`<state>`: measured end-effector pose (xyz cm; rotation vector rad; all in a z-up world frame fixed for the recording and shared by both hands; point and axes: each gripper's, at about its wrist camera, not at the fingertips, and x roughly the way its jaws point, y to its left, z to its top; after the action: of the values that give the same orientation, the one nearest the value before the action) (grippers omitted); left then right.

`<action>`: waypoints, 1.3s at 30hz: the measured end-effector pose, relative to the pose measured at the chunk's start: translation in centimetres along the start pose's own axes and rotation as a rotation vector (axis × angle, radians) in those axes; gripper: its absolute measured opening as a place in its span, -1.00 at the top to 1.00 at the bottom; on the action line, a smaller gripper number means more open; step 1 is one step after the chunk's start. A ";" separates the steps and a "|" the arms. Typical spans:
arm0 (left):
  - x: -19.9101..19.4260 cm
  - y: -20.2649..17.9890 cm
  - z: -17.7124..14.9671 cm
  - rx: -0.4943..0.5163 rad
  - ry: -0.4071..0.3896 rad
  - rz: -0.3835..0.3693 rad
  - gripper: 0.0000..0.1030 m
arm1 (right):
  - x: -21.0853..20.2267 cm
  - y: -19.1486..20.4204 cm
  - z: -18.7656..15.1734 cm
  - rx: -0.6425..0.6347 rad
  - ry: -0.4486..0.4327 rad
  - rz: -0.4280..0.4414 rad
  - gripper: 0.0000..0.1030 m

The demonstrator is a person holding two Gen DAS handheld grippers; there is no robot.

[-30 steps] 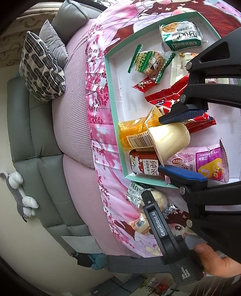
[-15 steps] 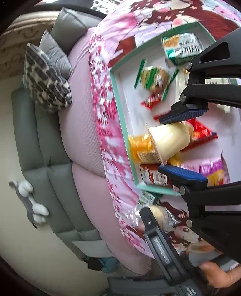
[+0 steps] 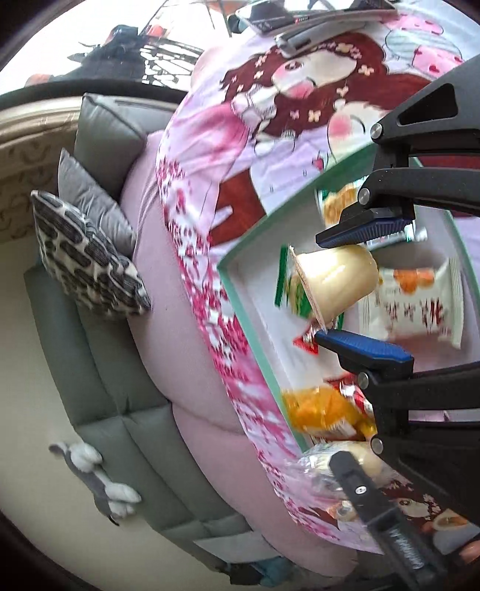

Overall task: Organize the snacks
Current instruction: 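Open the left tool over the tray to drop the bun while the right tool releases the pudding cup, then move both open tools back toward the yellow bread bag and green biscuit box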

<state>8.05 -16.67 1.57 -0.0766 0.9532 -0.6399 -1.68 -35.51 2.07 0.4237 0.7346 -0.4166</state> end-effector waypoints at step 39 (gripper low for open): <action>-0.9 5.1 -0.1 -0.126 -0.052 0.349 -0.86 | 1.9 1.1 -0.4 -0.096 0.060 -0.066 -0.75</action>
<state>10.09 -12.00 0.46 -0.0368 0.9286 -0.2554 -0.13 -34.80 0.67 0.3235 0.8246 -0.4298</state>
